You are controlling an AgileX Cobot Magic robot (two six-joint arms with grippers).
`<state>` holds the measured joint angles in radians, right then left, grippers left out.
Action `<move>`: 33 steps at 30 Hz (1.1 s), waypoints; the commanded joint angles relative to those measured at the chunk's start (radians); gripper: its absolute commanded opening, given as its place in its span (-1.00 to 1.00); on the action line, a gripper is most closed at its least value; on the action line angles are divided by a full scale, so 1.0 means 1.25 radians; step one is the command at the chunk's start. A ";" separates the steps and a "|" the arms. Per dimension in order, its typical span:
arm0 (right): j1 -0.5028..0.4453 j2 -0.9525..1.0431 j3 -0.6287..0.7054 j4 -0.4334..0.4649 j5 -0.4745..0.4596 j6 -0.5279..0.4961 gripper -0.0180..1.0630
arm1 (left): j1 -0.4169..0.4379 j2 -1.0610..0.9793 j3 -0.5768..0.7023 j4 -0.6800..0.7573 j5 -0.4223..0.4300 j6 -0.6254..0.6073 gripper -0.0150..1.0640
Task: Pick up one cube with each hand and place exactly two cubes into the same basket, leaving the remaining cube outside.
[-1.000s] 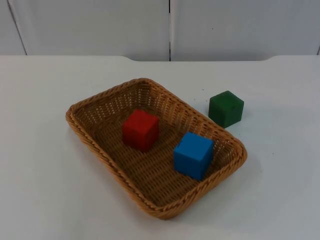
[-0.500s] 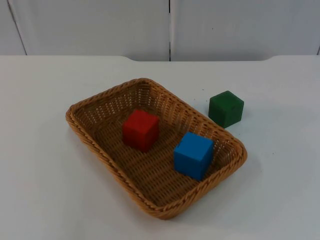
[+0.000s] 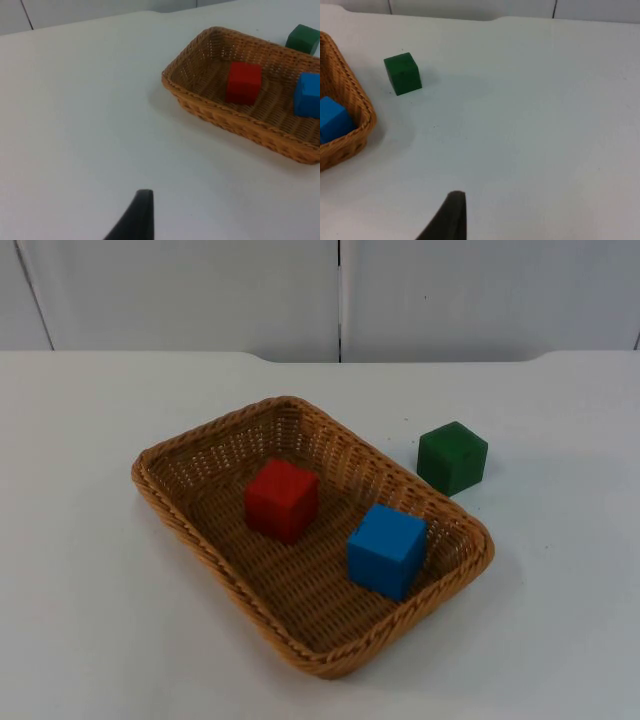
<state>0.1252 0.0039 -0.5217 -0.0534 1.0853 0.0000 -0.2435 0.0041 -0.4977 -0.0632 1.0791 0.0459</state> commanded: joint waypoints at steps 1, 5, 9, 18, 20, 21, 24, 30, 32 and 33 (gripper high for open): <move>-0.012 -0.003 0.006 0.003 -0.005 0.000 0.99 | -0.003 -0.003 0.003 0.002 -0.002 -0.005 0.97; -0.012 -0.003 0.006 0.003 -0.005 0.000 0.99 | -0.003 -0.003 0.003 0.002 -0.002 -0.005 0.97; -0.012 -0.003 0.006 0.003 -0.005 0.000 0.99 | -0.003 -0.003 0.003 0.002 -0.002 -0.005 0.97; -0.012 -0.003 0.006 0.003 -0.005 0.000 0.99 | -0.003 -0.003 0.003 0.002 -0.002 -0.005 0.97; -0.012 -0.003 0.006 0.003 -0.005 0.000 0.99 | -0.003 -0.003 0.003 0.002 -0.002 -0.005 0.97; -0.012 -0.003 0.006 0.003 -0.005 0.000 0.99 | -0.003 -0.003 0.003 0.002 -0.002 -0.005 0.97; -0.012 -0.003 0.006 0.003 -0.005 0.000 0.99 | -0.003 -0.003 0.003 0.002 -0.002 -0.005 0.97; -0.012 -0.003 0.006 0.003 -0.005 0.000 0.99 | 0.035 -0.003 0.003 0.002 -0.002 -0.005 0.97; -0.012 -0.003 0.006 0.003 -0.005 0.000 0.99 | 0.066 -0.003 0.003 0.002 -0.002 -0.005 0.97; -0.012 -0.003 0.006 0.003 -0.005 0.000 0.99 | 0.080 -0.003 0.003 0.002 -0.002 -0.005 0.97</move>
<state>0.1169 0.0039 -0.5217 -0.0534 1.0853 0.0000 -0.1774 0.0041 -0.4977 -0.0632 1.0791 0.0459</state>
